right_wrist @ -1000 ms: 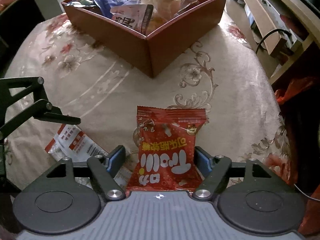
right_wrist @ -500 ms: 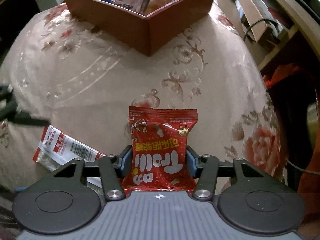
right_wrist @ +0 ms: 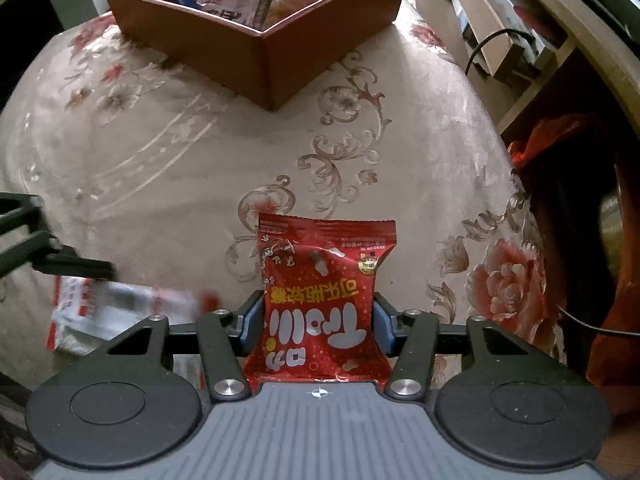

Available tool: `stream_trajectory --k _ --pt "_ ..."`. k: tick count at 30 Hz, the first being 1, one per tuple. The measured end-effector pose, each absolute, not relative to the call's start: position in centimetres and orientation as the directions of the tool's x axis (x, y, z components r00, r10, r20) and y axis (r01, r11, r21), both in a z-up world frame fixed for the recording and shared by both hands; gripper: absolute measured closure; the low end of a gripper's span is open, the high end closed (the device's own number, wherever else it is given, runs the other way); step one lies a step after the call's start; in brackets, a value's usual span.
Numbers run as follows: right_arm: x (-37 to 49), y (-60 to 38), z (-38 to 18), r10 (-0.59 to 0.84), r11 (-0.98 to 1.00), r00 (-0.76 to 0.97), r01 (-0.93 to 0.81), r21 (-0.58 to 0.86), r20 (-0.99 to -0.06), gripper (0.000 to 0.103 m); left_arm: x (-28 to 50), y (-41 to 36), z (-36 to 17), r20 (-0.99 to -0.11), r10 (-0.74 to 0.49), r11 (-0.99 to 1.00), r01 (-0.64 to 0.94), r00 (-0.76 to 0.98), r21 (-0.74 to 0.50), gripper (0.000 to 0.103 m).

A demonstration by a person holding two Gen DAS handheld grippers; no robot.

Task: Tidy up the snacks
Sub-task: 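Grasp the white-red strip snack packet with the left tool while the right holds the Trolli packet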

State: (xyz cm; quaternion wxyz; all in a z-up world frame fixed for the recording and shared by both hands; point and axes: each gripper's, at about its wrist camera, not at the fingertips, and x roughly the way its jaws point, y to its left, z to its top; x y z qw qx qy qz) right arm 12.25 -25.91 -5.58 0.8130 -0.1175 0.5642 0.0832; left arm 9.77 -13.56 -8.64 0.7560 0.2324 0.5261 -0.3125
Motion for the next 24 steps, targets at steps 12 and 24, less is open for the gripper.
stream_trajectory --k 12,24 --pt "11.1 -21.9 -5.9 0.013 0.948 0.351 -0.303 -0.101 -0.936 0.041 10.9 -7.9 -9.2 -0.921 -0.091 0.904 0.420 0.379 0.083 0.009" --pt "9.7 -22.1 -6.7 -0.045 0.974 0.412 -0.185 -0.132 -0.910 0.007 11.7 -6.8 -9.8 -0.923 -0.102 0.936 0.350 0.371 0.038 0.000"
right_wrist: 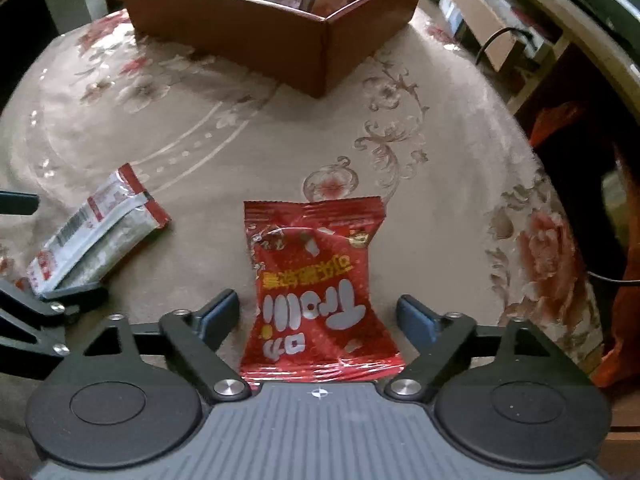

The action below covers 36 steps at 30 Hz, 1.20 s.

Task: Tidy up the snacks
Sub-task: 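Grasp the white-red strip snack packet with the left tool while the right holds the Trolli packet, then carry both held packets over the red box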

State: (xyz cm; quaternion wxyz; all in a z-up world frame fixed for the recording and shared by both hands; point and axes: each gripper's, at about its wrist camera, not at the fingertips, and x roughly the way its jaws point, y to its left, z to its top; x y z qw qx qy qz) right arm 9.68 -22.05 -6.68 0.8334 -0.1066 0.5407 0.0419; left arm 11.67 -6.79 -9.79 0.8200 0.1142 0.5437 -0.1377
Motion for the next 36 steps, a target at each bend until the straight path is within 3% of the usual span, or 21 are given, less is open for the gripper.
stream_trajectory --k 2,7,17,19,23,36 --pt "9.9 -22.0 -7.2 -0.030 0.978 0.382 -0.179 -0.106 -0.924 0.001 11.4 -6.9 -9.8 -0.918 -0.099 0.937 0.347 0.383 0.045 0.000" --pt "10.1 -22.3 -7.2 -0.005 0.987 0.372 -0.146 -0.063 -0.928 0.000 11.6 -6.6 -9.9 -0.923 -0.104 0.944 0.328 0.369 0.025 0.000" --pt "8.9 -20.6 -6.1 0.004 0.983 0.395 -0.172 -0.070 -0.919 0.033 11.3 -7.9 -9.9 -0.936 -0.103 0.937 0.349 0.338 0.023 0.000" --pt "8.8 -20.4 -6.0 -0.003 0.982 0.399 -0.171 -0.078 -0.917 0.036 11.0 -8.1 -9.5 -0.934 -0.114 0.933 0.358 0.339 0.016 0.009" --pt "8.2 -19.9 -5.8 0.008 0.981 0.400 -0.181 -0.071 -0.916 0.041 10.0 -8.9 -8.5 -0.925 -0.141 0.917 0.400 0.353 0.013 0.044" --pt "6.9 -19.4 -4.6 0.027 0.982 0.433 -0.178 -0.056 -0.901 0.044 9.9 -7.8 -8.0 -0.921 -0.134 0.937 0.350 0.366 0.003 0.052"
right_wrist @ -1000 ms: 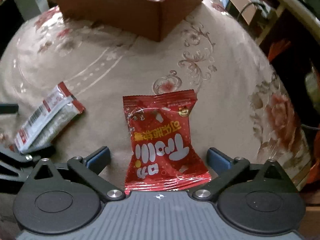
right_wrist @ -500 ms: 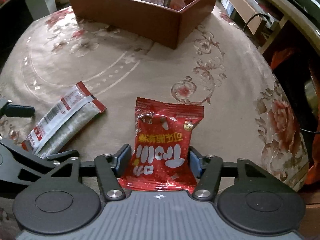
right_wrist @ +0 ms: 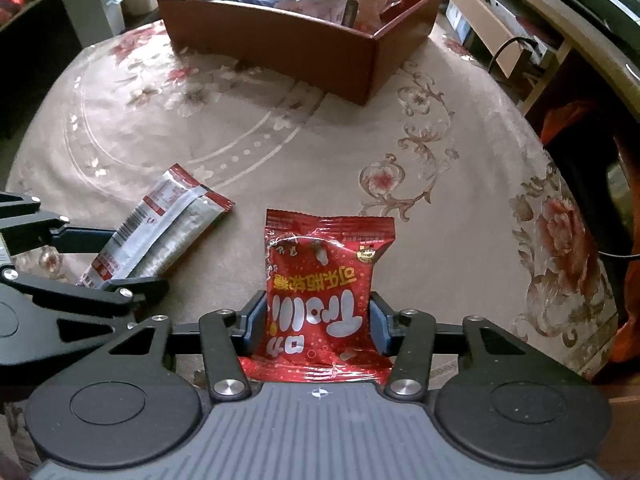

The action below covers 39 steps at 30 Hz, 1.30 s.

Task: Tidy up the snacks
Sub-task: 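Carry both held packets over the red box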

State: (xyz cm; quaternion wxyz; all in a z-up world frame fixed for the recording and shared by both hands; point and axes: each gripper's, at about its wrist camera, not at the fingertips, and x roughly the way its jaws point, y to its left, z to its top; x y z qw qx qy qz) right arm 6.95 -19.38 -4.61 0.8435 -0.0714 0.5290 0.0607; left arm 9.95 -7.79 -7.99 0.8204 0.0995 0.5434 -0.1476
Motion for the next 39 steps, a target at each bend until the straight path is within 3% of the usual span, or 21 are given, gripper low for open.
stream_trajectory --k 39 --pt "13.3 -17.6 4.2 0.105 0.990 0.673 -0.143 0.010 -0.732 0.045 18.3 -4.3 0.2 -0.785 -0.153 0.983 0.175 0.600 -0.058 0.053"
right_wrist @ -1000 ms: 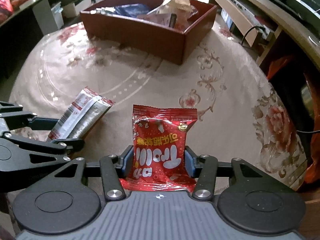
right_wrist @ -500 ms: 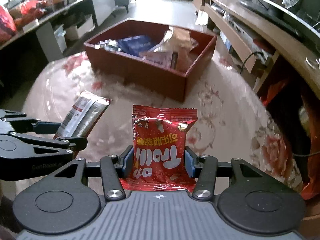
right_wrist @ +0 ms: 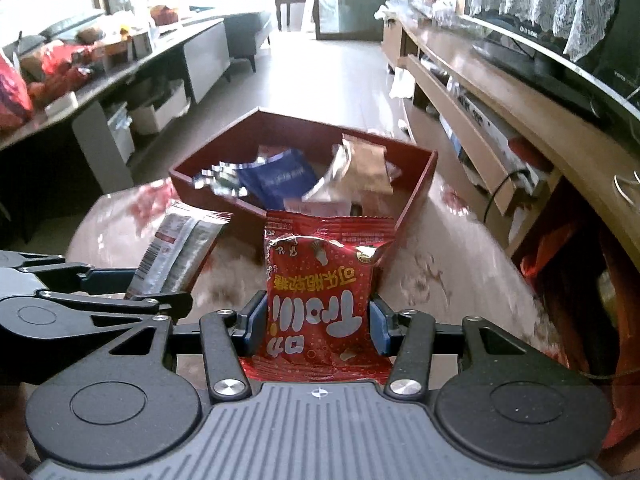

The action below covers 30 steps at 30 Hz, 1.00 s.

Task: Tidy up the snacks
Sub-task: 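Carry both held packets over the red box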

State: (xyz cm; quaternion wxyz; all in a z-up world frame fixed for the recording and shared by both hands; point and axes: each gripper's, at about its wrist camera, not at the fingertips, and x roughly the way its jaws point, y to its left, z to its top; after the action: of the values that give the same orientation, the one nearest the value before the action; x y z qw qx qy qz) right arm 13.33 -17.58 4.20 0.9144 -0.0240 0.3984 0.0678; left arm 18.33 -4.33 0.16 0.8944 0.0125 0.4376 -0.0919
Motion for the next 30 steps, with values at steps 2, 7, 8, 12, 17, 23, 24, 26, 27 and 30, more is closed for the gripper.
stream_trajectory --k 2,7,8,12,17,23,24,26,27,30 --pt "14.2 -17.6 4.6 0.104 0.991 0.683 -0.137 0.014 -0.722 0.045 19.3 -4.4 0.5 -0.778 -0.151 0.984 0.169 0.609 -0.059 0.053" --pt "16.2 -17.5 5.3 0.109 0.992 0.702 -0.125 0.029 -0.704 0.045 21.9 -5.0 1.1 -0.766 -0.141 0.986 0.156 0.627 -0.054 0.053" --pt "16.8 -17.6 5.4 0.111 0.992 0.704 -0.123 0.033 -0.701 0.045 22.5 -5.1 1.2 -0.763 -0.135 0.987 0.153 0.632 -0.048 0.053" --pt "18.7 -17.7 5.6 0.101 0.993 0.714 -0.113 0.029 -0.693 0.045 24.7 -5.5 1.5 -0.752 -0.117 0.989 0.143 0.648 -0.030 0.053" --pt "20.9 -18.1 5.6 0.093 0.995 0.718 -0.100 0.031 -0.690 0.045 27.1 -6.1 1.2 -0.749 -0.100 0.990 0.138 0.655 -0.012 0.053" --pt "23.1 -18.3 4.8 0.076 0.996 0.711 -0.088 0.019 -0.699 0.045 29.4 -6.9 0.1 -0.753 -0.076 0.991 0.130 0.653 0.013 0.053" --pt "23.4 -18.3 4.7 0.072 0.996 0.710 -0.086 0.015 -0.700 0.045 29.9 -7.0 0.0 -0.754 -0.073 0.992 0.129 0.653 0.015 0.053" --pt "24.1 -18.3 4.4 0.067 0.996 0.707 -0.083 0.012 -0.704 0.045 30.6 -7.3 -0.3 -0.753 -0.065 0.992 0.125 0.655 0.024 0.053" --pt "24.5 -18.4 4.3 0.066 0.997 0.705 -0.081 0.012 -0.706 0.045 30.9 -7.5 -0.4 -0.752 -0.059 0.992 0.124 0.657 0.031 0.053" --pt "25.1 -18.5 3.9 0.061 0.997 0.701 -0.075 0.011 -0.710 0.045 31.9 -7.8 -0.8 -0.748 -0.048 0.991 0.123 0.662 0.046 0.053"
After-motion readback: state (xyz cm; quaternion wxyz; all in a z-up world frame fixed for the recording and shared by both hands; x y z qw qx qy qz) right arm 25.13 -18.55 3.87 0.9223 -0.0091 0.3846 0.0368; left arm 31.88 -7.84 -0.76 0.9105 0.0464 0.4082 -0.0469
